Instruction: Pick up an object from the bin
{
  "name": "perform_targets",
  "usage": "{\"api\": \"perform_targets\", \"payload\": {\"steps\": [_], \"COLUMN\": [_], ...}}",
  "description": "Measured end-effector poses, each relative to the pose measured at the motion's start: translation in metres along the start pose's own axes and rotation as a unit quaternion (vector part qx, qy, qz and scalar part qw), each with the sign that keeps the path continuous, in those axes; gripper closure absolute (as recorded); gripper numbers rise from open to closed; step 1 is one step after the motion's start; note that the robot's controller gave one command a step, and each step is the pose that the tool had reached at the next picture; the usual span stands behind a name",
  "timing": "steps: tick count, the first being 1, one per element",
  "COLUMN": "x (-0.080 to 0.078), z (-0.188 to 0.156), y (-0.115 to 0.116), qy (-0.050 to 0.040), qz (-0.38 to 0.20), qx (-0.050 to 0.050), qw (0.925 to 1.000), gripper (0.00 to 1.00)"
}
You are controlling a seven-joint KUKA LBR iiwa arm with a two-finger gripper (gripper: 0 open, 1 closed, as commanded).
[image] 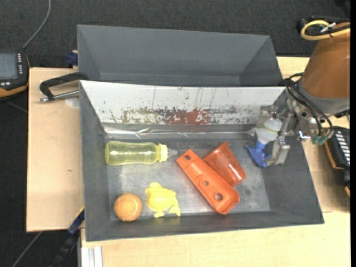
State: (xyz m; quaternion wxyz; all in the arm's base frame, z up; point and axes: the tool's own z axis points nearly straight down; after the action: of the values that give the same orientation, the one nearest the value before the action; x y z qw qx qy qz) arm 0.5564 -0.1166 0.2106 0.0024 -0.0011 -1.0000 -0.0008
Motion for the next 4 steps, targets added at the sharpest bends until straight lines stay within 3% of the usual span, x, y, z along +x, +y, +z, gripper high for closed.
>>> {"api": "perform_targets", "payload": {"steps": [1, 2, 3, 4], "x": [-0.002, -0.019, -0.007, -0.028], "z": [-0.005, 0.074, 0.074, 0.072], "y": [0.001, 0.038, 0.07, 0.093], "qy": [-0.0043, -0.0043, -0.0044, -0.008], "qz": [-0.001, -0.004, 0.037, 0.122], "qx": [0.001, 0.0, 0.0, -0.002], "qw": [1.0, 1.0, 0.9993, 0.9925], "gripper": [0.0, 0.0, 0.0, 0.0]}}
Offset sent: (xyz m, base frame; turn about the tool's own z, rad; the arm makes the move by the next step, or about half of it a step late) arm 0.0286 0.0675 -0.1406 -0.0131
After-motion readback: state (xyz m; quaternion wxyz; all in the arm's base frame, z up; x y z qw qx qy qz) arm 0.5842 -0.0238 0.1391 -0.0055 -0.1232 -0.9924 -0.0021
